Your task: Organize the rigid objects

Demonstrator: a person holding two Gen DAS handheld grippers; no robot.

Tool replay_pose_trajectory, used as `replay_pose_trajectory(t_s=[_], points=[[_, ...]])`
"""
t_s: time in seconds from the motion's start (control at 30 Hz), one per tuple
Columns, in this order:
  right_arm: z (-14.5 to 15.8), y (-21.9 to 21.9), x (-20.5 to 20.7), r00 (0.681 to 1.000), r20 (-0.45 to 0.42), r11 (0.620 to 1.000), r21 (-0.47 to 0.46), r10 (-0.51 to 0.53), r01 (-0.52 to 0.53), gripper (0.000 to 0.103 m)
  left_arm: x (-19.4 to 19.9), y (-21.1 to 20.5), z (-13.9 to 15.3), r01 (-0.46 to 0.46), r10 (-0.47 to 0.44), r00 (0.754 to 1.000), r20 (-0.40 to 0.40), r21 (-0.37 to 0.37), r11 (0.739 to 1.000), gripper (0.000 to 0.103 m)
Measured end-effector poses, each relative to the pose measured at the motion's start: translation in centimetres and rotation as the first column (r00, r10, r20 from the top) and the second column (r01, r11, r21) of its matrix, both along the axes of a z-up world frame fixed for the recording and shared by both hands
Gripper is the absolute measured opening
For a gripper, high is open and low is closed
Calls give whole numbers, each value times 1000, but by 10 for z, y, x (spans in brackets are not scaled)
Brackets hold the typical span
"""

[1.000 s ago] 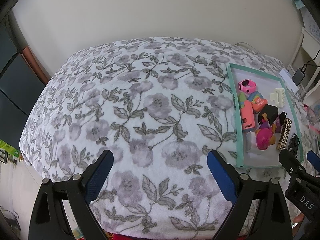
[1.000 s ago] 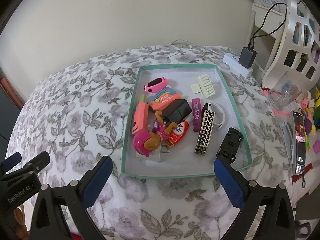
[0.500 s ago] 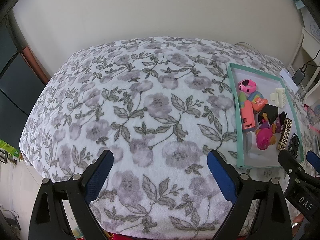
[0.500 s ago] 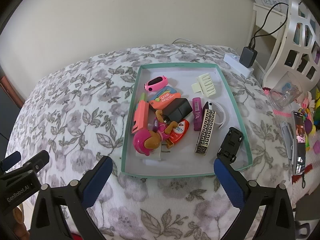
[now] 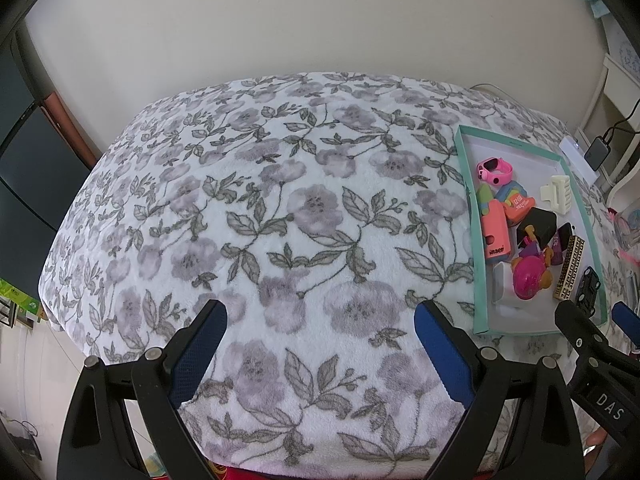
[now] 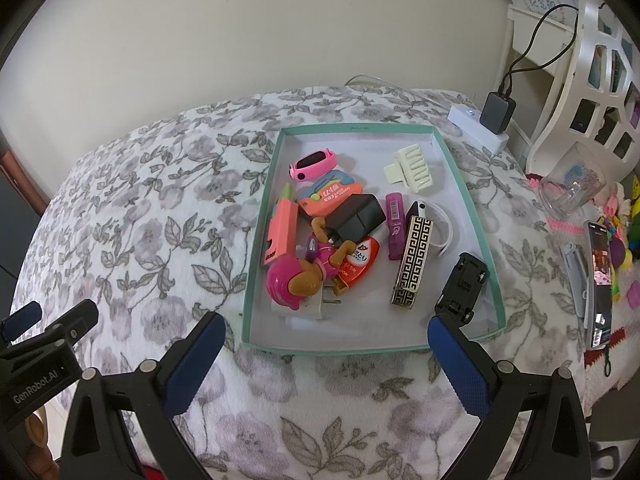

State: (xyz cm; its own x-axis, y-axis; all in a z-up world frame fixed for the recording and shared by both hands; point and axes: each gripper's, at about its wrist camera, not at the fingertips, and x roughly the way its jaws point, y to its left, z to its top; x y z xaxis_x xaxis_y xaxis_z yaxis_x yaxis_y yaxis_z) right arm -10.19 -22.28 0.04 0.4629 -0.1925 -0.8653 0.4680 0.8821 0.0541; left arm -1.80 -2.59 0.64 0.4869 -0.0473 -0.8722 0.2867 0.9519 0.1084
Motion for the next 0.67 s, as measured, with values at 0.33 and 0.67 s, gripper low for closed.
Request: replay_pose_trajectory(t_s=[0.33,0.67], points=[[-1,1,0,1000,-1,1000,0,-2,2,103,0,-1,0,-4,4,1000,1,4,1000,95],[-2,2,-1,1000,-1,1000,1,-1,1,103,-2,-5,0,0,0,1000,7,14,1000,95]])
